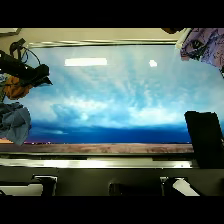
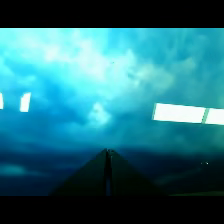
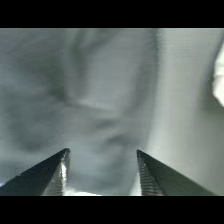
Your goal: Fold the clothes and pants, and hang the long-sleeved shirts on hangers.
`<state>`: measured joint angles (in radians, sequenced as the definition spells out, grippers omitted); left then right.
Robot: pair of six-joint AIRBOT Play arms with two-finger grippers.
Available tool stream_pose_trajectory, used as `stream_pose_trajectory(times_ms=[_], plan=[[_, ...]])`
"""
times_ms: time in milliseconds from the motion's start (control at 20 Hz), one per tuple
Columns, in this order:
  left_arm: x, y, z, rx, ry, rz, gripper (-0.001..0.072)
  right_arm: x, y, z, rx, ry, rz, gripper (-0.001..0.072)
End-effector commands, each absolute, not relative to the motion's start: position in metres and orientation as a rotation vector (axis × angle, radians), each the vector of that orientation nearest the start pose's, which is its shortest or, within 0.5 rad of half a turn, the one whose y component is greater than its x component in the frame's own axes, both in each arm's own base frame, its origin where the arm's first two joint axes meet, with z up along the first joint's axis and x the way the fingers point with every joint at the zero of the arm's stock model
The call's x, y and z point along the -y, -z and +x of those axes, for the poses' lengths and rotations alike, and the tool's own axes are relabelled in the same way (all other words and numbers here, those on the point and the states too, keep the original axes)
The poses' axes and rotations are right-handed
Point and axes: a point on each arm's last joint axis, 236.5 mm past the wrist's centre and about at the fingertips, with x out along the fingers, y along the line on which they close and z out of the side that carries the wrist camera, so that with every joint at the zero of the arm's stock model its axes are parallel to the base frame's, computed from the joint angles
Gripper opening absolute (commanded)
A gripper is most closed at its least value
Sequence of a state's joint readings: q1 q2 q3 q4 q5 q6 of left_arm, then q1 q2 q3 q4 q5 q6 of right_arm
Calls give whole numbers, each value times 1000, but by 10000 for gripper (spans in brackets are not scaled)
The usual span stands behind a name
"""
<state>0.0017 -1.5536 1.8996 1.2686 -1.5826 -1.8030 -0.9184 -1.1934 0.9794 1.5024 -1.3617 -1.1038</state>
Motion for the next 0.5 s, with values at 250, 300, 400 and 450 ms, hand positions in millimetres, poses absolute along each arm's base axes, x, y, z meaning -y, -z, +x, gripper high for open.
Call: stream_pose_trajectory(times_ms=[250, 300, 400, 450], plan=[[40, -136, 445, -1230, 65, -226, 17, 132, -65, 368, -951, 278, 619, 28], [35, -138, 445, -1222, 57, -197, 17, 100, -70, 383, -958, 185, 541, 27], [25, -140, 439, -1213, 39, -148, 16, 26, -78, 403, -965, -1, 402, 27], [21, -140, 433, -1212, 30, -125, 16, -6, -79, 405, -971, -72, 357, 27]])
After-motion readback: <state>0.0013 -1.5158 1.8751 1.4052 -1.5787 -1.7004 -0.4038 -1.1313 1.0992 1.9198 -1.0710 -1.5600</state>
